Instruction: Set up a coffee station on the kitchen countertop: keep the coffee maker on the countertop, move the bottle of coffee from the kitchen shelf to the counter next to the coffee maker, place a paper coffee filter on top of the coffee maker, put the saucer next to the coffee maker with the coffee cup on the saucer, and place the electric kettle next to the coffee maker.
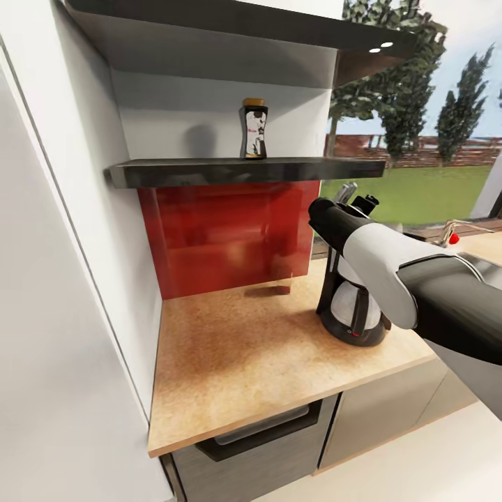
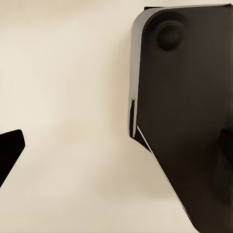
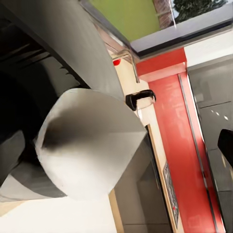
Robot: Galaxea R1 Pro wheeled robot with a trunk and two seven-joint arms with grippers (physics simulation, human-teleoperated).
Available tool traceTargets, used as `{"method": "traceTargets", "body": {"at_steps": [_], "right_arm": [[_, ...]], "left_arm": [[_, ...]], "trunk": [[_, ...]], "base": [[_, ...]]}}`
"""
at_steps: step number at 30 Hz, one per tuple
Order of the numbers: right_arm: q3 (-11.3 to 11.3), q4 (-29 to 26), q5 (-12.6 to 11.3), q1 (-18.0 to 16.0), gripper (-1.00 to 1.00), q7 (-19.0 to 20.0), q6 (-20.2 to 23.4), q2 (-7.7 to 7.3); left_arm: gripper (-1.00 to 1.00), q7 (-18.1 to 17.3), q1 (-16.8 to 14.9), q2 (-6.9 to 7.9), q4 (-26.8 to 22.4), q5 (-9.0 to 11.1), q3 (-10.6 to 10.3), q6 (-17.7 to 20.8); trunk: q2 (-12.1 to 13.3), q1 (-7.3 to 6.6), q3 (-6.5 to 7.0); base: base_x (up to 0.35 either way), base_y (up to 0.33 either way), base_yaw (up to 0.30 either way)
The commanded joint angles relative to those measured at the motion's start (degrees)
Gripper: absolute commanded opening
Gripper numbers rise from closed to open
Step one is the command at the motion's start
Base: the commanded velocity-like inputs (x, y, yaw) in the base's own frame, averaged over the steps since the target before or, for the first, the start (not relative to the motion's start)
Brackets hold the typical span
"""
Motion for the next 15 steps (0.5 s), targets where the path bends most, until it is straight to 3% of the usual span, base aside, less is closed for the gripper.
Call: {"method": "traceTargets", "body": {"at_steps": [1, 15], "right_arm": [[0.2, 0.0, -0.6, 0.0, 1.0, -0.4, 0.1, 0.02], [0.2, 0.1, -0.6, 0.0, 1.0, -0.4, 0.1, 0.0]], "left_arm": [[1.0, 0.1, 0.0, 0.0, -0.1, 0.1, 0.0, -0.1], [1.0, 0.1, 0.0, 0.0, 0.0, 0.1, 0.0, -0.1]], "trunk": [[-0.1, 0.04, -0.12], [-0.1, 0.04, -0.12]], "base": [[0.0, 0.008, 0.0], [0.0, 0.001, 0.0]]}}
